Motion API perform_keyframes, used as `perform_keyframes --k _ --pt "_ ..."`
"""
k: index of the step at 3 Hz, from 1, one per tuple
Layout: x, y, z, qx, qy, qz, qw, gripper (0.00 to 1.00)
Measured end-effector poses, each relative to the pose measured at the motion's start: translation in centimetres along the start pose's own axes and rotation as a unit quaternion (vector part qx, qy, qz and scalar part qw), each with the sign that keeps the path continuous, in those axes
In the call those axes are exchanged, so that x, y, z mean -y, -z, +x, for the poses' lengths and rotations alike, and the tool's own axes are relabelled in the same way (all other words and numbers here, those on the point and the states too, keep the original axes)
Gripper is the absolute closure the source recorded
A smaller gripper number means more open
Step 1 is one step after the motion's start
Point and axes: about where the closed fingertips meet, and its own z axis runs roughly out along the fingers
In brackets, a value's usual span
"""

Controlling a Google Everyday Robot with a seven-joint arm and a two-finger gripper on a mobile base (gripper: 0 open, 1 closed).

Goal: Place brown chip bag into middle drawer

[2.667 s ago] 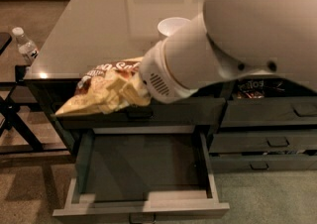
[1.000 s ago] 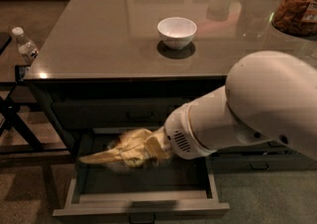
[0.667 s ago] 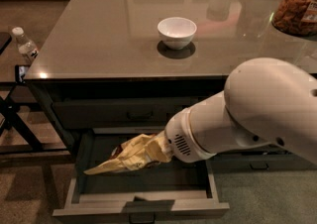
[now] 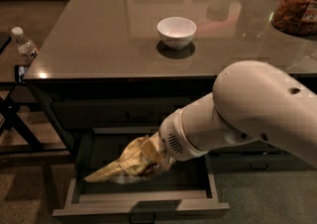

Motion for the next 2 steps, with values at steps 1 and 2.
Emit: perform_keyframes --k 1,2 --pt "0.8 -1.5 -0.8 0.000 0.002 -0.013 0.9999 1.00" --pt "1.2 -3.8 -1.1 0.003 0.001 -0.039 0.9993 1.00"
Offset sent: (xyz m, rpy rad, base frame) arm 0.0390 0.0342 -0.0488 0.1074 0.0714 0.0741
